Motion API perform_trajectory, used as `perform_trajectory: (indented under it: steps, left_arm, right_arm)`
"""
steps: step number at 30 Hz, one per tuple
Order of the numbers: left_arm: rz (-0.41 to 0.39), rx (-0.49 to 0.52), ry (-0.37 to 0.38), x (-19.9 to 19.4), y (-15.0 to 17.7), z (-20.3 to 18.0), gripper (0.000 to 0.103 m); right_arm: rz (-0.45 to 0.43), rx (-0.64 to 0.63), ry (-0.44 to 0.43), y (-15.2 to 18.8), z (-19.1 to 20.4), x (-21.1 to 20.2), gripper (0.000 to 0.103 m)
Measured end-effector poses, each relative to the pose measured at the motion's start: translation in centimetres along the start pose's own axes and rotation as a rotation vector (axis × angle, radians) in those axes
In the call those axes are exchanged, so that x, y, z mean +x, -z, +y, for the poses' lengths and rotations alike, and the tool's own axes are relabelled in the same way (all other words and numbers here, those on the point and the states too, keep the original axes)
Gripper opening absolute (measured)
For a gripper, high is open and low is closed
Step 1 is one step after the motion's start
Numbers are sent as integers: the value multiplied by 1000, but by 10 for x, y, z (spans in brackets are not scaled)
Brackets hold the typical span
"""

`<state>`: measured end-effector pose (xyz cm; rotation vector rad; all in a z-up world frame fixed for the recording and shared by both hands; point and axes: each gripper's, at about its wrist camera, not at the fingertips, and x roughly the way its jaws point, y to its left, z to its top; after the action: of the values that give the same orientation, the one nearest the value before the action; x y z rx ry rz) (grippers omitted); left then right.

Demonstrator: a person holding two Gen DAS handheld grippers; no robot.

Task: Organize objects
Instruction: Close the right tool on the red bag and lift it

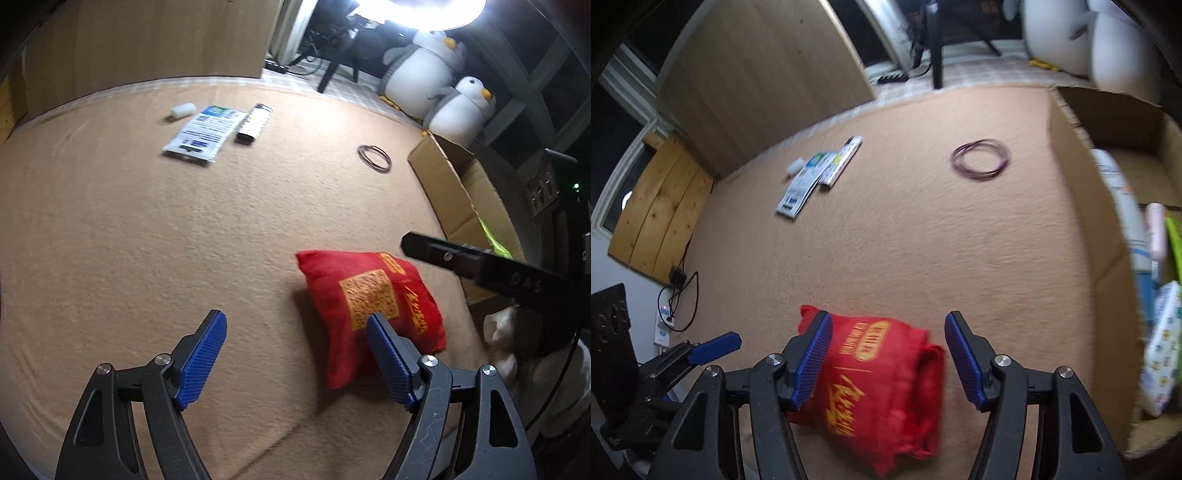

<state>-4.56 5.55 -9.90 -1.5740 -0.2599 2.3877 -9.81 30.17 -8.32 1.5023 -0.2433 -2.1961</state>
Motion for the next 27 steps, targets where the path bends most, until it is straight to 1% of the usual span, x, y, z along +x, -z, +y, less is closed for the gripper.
perform_trajectory:
  steps: [2,6,9,16,18,24,27]
  left_arm:
    - [15,3,21,5,1,-4,81]
    - [36,6,52,12,3,-11,81]
    - [53,3,73,18,5,-12,81]
    - [78,-21,143,29,5,-12,81]
    - [85,-20,166,30,5,-13,81]
    - [106,-6,200,35,7,-18,81]
    - [118,11,201,38,8,-22,81]
  right_arm:
    - [-3,9,-3,1,-6,-5,62]
    - [26,26,-23,5,-15,-11,62]
    - [69,37,-55,8,-17,-10,62]
    - [169,58,-92,18,-15,2,62]
    - [189,77,-119,20,-16,5,62]
    - [216,112,-153,23,-18,13,62]
    - [224,111,-171,24,-17,15,62]
